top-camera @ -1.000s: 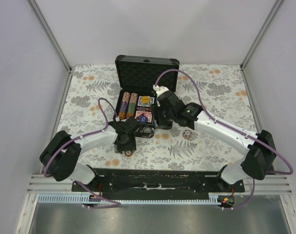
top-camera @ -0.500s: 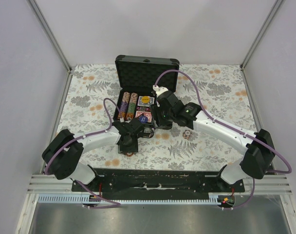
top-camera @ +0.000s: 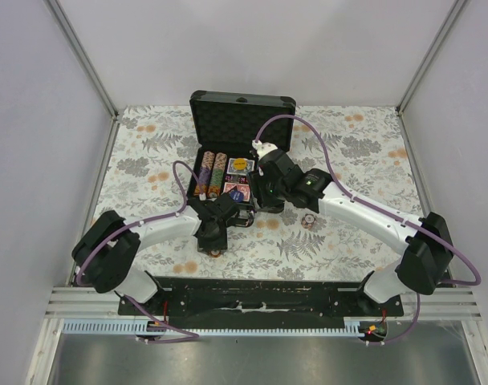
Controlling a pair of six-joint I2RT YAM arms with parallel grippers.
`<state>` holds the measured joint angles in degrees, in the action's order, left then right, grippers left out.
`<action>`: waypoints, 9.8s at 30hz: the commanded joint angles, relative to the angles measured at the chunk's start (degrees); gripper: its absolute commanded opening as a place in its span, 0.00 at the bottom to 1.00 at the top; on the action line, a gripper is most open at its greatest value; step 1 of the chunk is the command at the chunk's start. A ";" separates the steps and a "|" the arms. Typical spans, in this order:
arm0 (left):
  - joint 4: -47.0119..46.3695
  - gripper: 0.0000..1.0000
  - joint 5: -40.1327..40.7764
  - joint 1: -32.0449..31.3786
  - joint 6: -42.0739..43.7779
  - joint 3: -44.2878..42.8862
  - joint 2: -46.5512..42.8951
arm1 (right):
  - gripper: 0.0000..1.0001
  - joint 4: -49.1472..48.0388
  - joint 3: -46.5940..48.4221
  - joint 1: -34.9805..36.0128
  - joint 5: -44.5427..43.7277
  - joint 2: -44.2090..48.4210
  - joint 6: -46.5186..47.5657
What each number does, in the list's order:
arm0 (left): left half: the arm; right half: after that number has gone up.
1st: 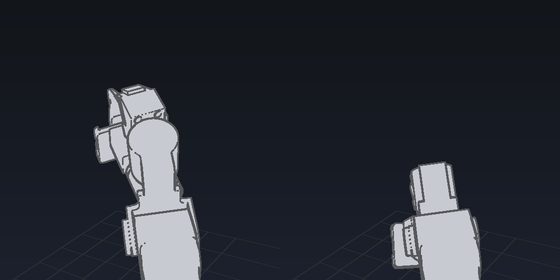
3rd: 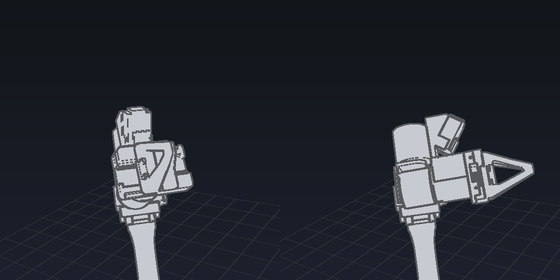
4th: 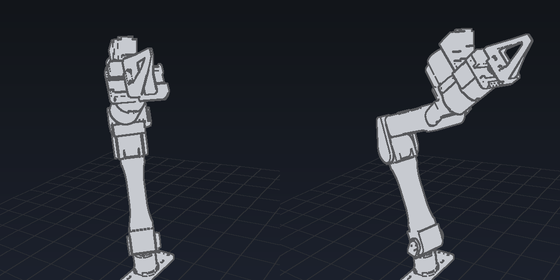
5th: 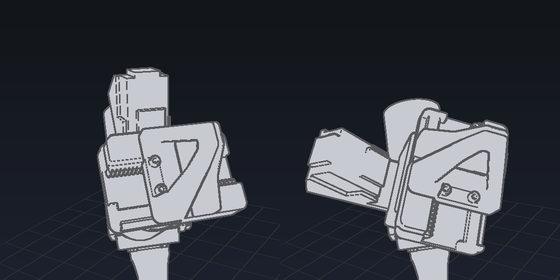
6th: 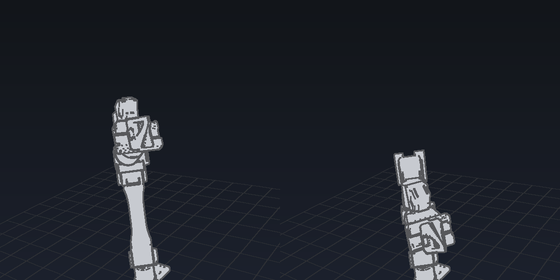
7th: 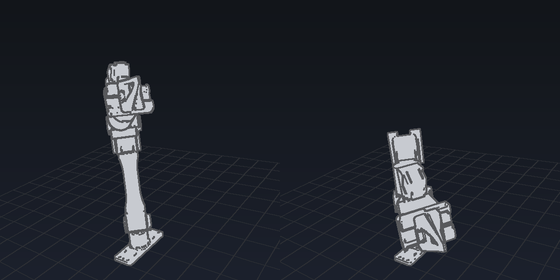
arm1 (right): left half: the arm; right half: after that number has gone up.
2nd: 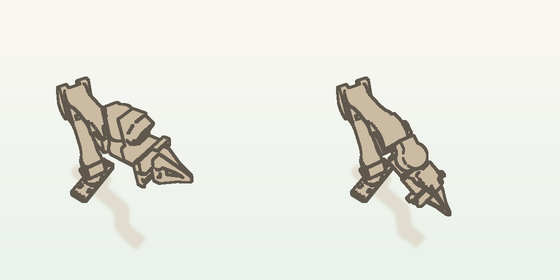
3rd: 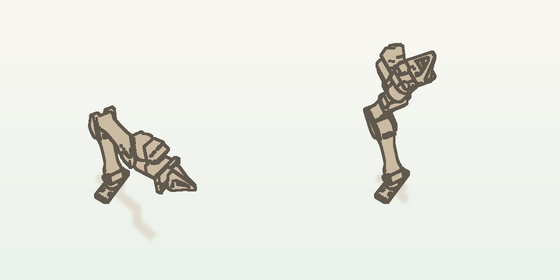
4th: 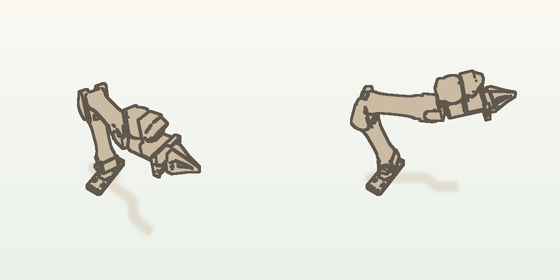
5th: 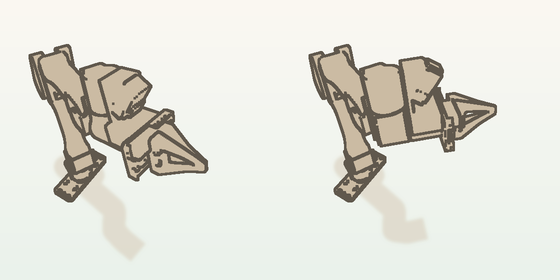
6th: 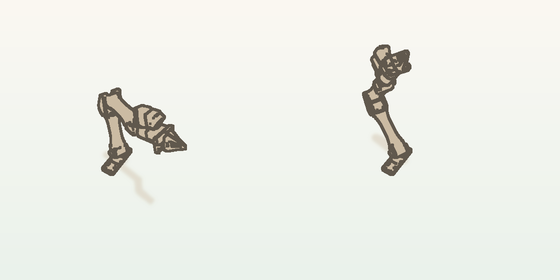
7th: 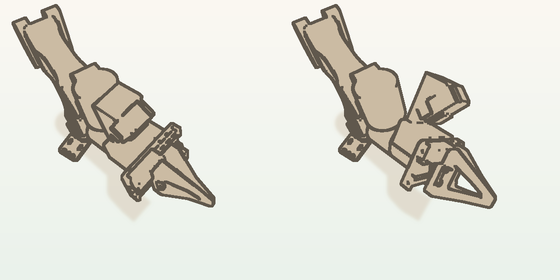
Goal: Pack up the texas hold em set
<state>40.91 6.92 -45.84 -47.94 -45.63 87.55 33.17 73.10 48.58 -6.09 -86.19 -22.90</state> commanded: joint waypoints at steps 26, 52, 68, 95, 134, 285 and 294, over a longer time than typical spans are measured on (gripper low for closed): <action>11.21 0.30 9.51 0.23 -11.03 -15.35 -10.47 | 0.62 -13.11 -13.85 0.03 7.56 14.20 -3.82; 11.83 0.29 0.65 9.63 -23.16 -34.97 -12.84 | 0.86 -64.09 -23.79 0.38 10.66 7.54 -14.89; 7.61 0.28 -5.07 10.78 -29.57 -30.93 -16.00 | 0.55 -69.29 -20.89 0.47 6.44 2.43 -18.15; 6.11 0.62 -8.41 12.62 -33.01 -28.55 -17.15 | 0.00 -61.13 -16.68 0.82 2.13 1.55 -14.82; 19.47 0.75 7.84 32.49 -3.65 -12.91 -30.68 | 0.00 -13.57 27.88 0.55 16.46 -37.64 35.55; 6.47 0.50 8.11 3.83 -4.62 -12.81 -6.69 | 0.53 -14.00 -12.36 0.73 3.18 7.00 -2.85; 7.87 0.50 4.51 9.10 -3.65 -20.19 -6.16 | 0.54 -22.17 -17.81 -0.33 8.63 9.72 -4.44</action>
<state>47.94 12.88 -38.52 -50.68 -61.30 82.43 18.31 57.47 48.58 -1.15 -79.35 -25.98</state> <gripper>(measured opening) 0.502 0.539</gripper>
